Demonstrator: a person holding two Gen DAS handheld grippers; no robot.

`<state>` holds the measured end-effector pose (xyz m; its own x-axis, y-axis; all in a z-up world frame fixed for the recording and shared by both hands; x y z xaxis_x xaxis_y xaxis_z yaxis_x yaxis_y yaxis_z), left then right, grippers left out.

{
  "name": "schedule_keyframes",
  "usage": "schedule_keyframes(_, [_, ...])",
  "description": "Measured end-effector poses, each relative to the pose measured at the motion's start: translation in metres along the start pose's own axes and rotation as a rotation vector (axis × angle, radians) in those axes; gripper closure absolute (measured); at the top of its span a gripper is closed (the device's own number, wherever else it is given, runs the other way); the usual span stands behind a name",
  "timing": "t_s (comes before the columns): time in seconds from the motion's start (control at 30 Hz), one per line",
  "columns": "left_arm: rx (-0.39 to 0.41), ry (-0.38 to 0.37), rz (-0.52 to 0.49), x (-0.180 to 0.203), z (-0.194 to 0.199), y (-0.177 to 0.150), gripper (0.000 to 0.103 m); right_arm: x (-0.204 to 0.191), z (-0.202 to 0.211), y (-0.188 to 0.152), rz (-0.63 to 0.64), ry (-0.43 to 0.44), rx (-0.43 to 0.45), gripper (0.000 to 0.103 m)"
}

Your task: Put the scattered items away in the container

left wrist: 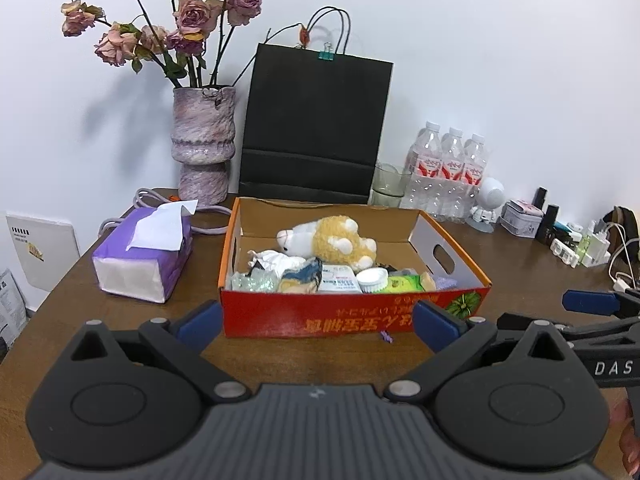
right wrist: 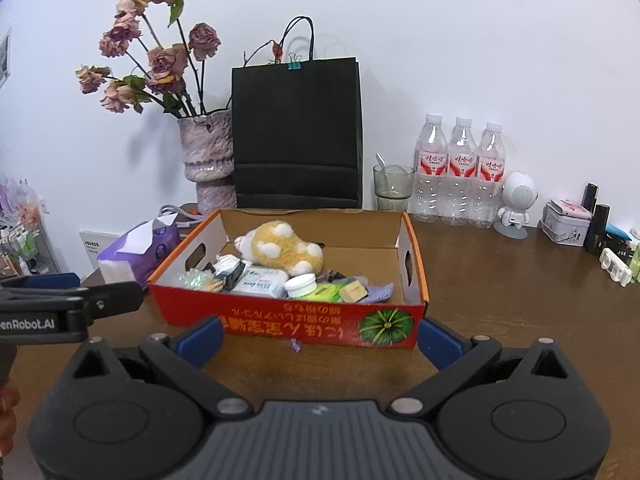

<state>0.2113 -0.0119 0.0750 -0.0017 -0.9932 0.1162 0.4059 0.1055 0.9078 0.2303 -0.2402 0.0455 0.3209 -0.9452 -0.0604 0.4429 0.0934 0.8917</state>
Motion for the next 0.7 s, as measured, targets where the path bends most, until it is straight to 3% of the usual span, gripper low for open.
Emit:
schedule_keyframes(0.2, [-0.005,-0.006,-0.019,0.005,0.0,-0.025,0.0,0.001,0.002,-0.023,-0.035,-0.003,-0.004,0.0])
schedule_keyframes(0.37, [0.037,0.02,-0.056,0.006,0.0,-0.047,0.0,0.001,-0.003,-0.045,-0.043,-0.01,0.002,0.0])
schedule_keyframes(0.7, [0.024,0.037,-0.009,-0.007,-0.025,-0.068,0.0,-0.004,-0.026,-0.064,-0.033,-0.027,0.034,0.0])
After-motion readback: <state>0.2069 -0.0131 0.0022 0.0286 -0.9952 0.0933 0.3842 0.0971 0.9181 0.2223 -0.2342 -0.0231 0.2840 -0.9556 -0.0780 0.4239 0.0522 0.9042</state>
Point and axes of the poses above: each gripper's, at about its wrist camera, not at the fingertips, and z roughly against the way its jaws point, x to its right, y to its top, the point moved 1 cm from there along -z, roughly the way its jaws point, and after that the axes turned 5 degrees about x, right-handed, at the moved point
